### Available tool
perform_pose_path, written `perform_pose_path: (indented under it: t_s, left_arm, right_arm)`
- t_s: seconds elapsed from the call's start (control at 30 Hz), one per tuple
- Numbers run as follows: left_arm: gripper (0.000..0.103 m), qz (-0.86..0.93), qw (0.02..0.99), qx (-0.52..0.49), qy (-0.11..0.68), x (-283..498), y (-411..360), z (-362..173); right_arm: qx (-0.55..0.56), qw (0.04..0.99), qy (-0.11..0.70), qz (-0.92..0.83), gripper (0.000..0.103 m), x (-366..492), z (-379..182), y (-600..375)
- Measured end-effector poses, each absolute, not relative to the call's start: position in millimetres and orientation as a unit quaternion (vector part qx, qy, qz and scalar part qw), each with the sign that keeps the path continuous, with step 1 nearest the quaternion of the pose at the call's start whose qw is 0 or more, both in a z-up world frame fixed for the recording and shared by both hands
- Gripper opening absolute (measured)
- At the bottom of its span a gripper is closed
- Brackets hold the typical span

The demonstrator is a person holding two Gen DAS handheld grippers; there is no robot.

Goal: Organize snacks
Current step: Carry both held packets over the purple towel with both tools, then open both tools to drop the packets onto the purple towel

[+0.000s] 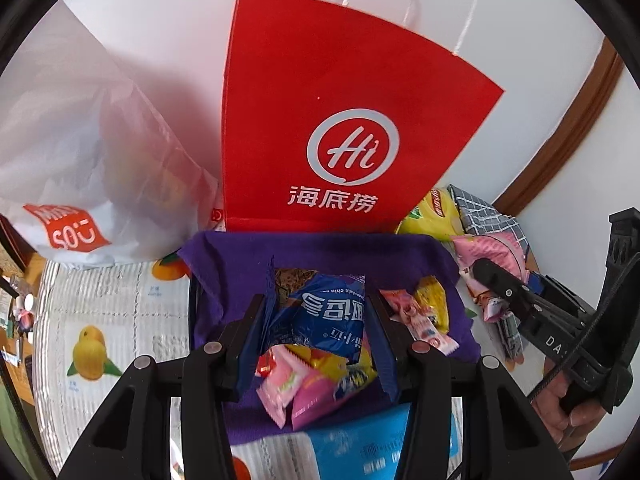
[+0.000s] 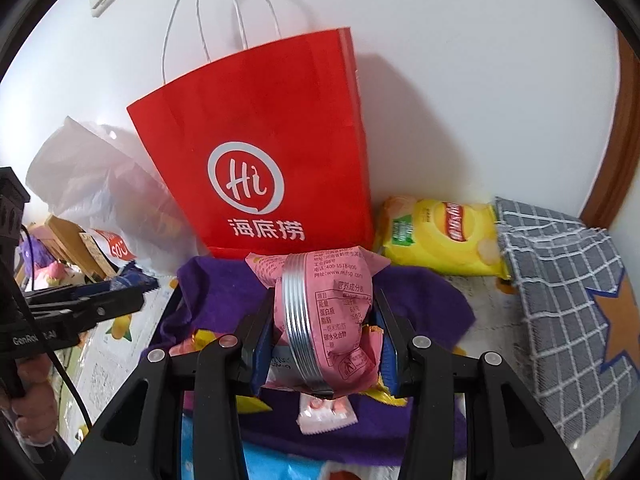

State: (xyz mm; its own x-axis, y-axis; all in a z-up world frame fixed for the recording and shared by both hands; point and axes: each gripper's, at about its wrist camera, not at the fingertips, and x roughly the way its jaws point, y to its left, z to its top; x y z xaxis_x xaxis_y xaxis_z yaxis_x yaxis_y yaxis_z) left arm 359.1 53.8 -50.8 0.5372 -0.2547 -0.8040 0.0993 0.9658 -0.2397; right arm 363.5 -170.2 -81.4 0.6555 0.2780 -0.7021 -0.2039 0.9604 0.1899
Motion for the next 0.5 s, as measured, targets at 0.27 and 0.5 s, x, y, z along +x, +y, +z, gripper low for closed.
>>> perform_pose_path:
  t_s: [0.27,0.5]
  left_arm:
    - [0.046,-0.102,0.853,-0.091,0.504,386,50,-90]
    - [0.046,-0.077,0.842,-0.089,0.526,391,56,-109]
  right_arm:
    - [0.026,0.896,0.417,0.148,0.043,381,-108,-156]
    - [0.009,0.879,0.453,0.148,0.044,394,-138,-141]
